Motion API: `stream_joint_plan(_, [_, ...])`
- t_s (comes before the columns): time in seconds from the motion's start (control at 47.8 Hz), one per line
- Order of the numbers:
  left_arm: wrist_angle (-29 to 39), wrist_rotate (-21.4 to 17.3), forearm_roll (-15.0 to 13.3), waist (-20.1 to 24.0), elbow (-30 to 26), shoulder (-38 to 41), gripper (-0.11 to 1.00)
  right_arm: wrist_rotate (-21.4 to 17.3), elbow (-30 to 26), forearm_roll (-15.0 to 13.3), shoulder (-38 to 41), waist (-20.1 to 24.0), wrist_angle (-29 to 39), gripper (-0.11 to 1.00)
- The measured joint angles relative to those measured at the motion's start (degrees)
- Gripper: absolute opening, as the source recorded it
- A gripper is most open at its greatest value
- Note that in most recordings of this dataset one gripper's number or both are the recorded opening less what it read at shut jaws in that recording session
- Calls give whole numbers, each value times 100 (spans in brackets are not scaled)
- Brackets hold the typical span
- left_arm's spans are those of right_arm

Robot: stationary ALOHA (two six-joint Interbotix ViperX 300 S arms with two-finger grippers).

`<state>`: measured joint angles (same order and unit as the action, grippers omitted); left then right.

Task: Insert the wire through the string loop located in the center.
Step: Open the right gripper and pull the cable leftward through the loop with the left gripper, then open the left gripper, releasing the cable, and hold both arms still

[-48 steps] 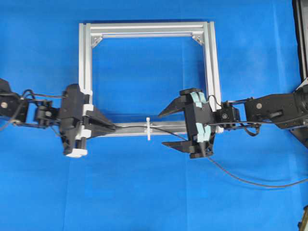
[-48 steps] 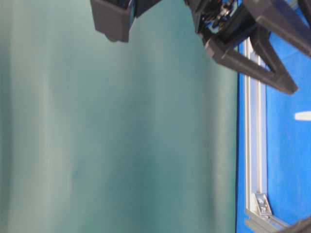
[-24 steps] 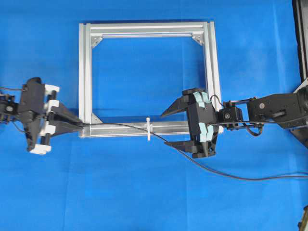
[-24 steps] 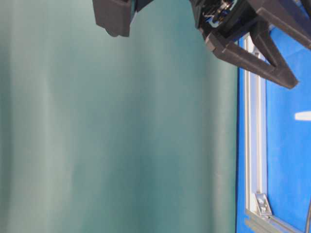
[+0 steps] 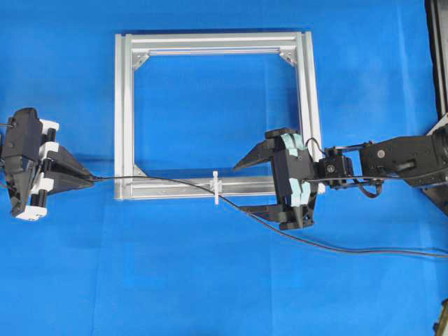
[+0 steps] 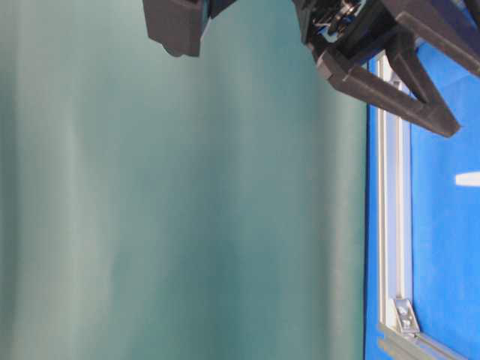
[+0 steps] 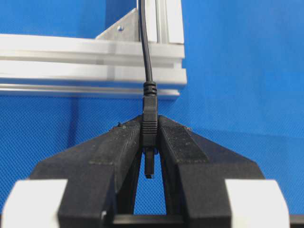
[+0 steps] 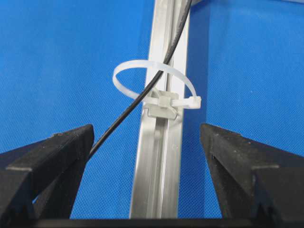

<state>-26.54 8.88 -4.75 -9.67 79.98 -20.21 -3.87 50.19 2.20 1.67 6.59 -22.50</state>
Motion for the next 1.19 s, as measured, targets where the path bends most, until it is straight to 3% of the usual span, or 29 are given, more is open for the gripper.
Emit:
stream_joint_plan(0.397, [325, 185, 9, 0, -62, -9, 10, 0, -9, 0, 0, 0, 0, 80])
stream_joint_plan(0.46, [352, 185, 9, 9, -70, -9, 23, 0, -9, 0, 0, 0, 0, 80])
stream_joint_plan(0.648, [404, 193, 9, 0, -105, -9, 78, 0, -70, 0, 0, 9, 9, 80])
stream_joint_plan(0.711, [422, 176, 9, 0, -97, -9, 88, 0, -88, 0, 0, 0, 9, 80])
stream_joint_plan(0.941, [501, 149, 9, 0, -114, -105, 84, 0, -193, -9, -9, 0, 79, 80])
stream_joint_plan(1.192, [940, 18, 18, 0, -299, -809, 84, 0, -396, 0, -352, -9, 527, 80])
